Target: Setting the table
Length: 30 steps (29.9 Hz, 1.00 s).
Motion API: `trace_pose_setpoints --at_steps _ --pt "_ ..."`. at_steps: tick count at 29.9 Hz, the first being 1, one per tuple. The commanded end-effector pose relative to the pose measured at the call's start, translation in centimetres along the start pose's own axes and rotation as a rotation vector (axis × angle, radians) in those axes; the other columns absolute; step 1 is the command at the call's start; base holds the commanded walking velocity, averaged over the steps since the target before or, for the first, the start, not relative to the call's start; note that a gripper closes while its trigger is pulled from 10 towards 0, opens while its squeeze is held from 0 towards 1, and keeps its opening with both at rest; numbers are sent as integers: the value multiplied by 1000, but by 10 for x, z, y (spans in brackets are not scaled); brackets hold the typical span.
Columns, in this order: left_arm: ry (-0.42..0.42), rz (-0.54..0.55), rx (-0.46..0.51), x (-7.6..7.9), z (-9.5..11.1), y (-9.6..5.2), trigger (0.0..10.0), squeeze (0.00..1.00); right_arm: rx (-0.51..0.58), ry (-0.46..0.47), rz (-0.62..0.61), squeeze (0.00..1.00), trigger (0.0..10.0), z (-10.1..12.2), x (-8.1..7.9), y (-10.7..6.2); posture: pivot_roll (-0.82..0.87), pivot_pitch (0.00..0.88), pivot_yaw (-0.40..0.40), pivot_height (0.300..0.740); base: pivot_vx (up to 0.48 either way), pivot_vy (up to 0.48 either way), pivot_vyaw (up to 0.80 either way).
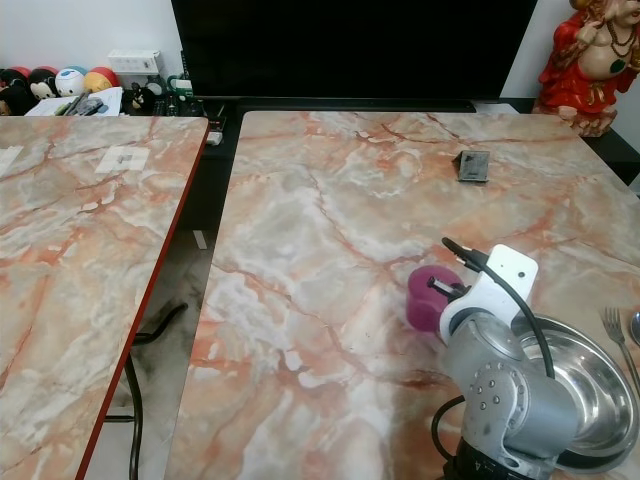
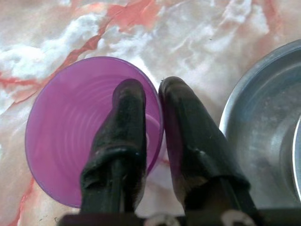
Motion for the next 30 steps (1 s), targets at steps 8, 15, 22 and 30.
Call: trace_pose_setpoints --at_steps 8,15,22,30 --pt "3 -42 -44 14 -15 -3 10000 0 23 17 -47 94 10000 4 8 1 -85 144 -54 740 0 0 0" --pt "4 -42 -47 14 -16 -3 10000 0 63 21 -56 0 10000 13 8 0 -84 145 -54 740 0 0 0" --pt "4 -44 -47 15 -14 -2 10000 0 61 33 -53 298 10000 12 7 0 -84 145 -54 740 0 0 0" --pt "2 -44 -46 15 -14 -3 10000 0 104 20 -71 0 10000 20 8 -2 -84 144 -53 740 0 0 0"
Point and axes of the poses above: a point about 5 cm out from each wrist's last joint towards the gripper, its own y axis pointing out of the wrist towards the gripper, its own z axis along the axis of the wrist's last joint, x = y × z, the point moved 5 cm from there along y, pointing out of the wrist towards the gripper, and after that the axes turned 4 degrees about y, right-handed, at the moved point
